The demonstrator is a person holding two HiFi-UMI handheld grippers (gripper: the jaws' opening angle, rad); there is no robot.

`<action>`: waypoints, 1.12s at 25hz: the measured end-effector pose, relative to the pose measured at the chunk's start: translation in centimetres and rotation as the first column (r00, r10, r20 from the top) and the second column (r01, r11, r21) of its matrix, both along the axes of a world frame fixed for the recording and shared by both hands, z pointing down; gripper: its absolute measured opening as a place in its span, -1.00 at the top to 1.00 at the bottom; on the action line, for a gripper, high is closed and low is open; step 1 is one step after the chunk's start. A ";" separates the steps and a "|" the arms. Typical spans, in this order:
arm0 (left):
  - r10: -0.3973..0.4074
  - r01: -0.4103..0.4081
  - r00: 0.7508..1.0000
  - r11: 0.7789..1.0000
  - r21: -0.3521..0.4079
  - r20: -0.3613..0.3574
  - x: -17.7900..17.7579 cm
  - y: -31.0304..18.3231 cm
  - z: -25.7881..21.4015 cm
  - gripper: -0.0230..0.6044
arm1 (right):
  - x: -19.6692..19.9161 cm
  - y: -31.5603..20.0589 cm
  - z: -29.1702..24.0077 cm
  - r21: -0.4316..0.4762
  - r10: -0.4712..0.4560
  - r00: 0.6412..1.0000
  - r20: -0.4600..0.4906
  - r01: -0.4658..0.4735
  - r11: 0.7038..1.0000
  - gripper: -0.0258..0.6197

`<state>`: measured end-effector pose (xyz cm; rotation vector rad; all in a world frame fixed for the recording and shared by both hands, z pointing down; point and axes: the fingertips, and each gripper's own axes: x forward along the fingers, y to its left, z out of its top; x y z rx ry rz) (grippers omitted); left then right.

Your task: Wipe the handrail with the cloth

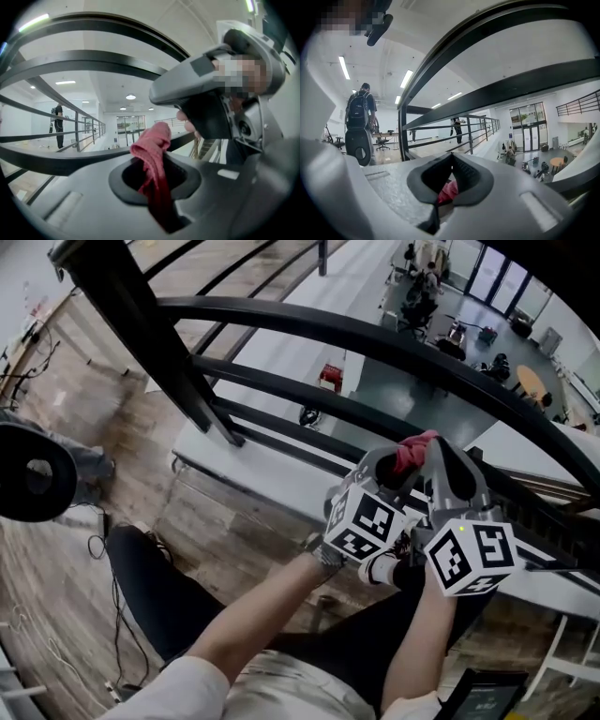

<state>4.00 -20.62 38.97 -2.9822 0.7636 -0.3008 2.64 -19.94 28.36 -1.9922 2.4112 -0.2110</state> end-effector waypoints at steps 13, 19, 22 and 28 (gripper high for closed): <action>-0.094 0.087 0.994 0.988 0.124 0.051 -10.7 -6.3 2.2 0.72 | -0.7 -3.0 3.1 -0.075 0.054 0.996 -0.070 -0.059 0.995 0.92; -0.236 0.221 0.969 0.958 0.181 0.068 -19.4 -11.9 2.4 0.71 | -3.8 -4.3 3.7 -0.089 0.009 0.994 -0.106 -0.018 0.996 0.92; -0.207 0.187 0.973 0.965 0.183 0.101 -19.9 -11.9 2.5 0.71 | -4.4 -4.5 3.8 -0.087 0.014 0.994 -0.110 -0.024 0.996 0.92; -0.262 0.259 0.965 0.948 0.183 -0.009 -23.8 -13.3 -0.6 0.72 | -6.0 -5.2 3.4 -0.067 0.026 0.996 -0.088 -0.032 0.997 0.92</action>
